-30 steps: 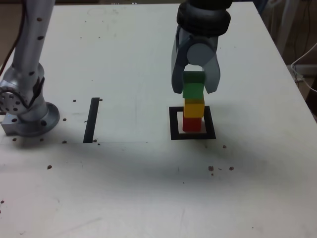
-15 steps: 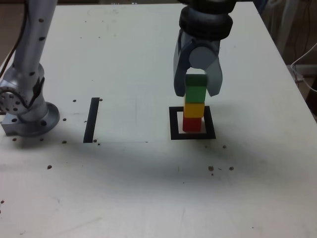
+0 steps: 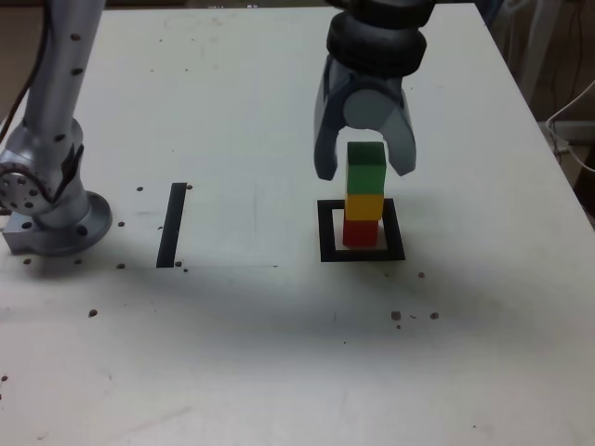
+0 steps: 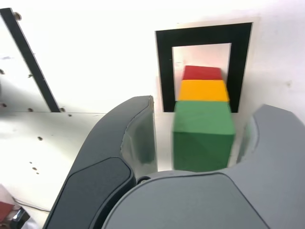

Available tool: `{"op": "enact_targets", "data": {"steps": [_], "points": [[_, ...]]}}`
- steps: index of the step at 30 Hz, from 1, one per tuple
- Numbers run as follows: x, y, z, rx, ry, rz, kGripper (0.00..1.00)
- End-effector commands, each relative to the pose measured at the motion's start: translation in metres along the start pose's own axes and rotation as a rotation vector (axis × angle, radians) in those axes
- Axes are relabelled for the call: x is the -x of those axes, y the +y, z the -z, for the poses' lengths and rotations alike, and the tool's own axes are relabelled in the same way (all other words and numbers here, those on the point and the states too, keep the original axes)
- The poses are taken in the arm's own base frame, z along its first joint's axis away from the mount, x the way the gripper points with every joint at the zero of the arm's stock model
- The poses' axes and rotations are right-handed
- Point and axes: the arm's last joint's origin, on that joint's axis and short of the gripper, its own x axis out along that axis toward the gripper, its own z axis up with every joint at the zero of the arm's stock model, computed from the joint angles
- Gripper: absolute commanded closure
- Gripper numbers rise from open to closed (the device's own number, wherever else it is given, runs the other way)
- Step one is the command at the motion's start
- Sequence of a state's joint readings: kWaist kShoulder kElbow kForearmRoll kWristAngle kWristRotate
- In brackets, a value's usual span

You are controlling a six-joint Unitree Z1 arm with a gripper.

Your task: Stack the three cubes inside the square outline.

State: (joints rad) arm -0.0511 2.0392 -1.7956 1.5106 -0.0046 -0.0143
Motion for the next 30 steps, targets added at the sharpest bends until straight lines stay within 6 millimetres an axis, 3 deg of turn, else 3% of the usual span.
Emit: {"op": "enact_targets", "data": {"steps": [1,7,16,21,30], "points": [[0.011,-0.004,0.012,-0.014,-0.031,0.004,0.0],[0.028,-0.009,0.043,-0.034,-0.087,0.021,0.0],[0.044,-0.01,0.115,-0.055,-0.15,0.037,0.0],[0.02,-0.003,0.158,-0.049,-0.1,0.023,0.0],[-0.04,0.002,0.187,-0.068,-0.038,0.016,0.0]]}}
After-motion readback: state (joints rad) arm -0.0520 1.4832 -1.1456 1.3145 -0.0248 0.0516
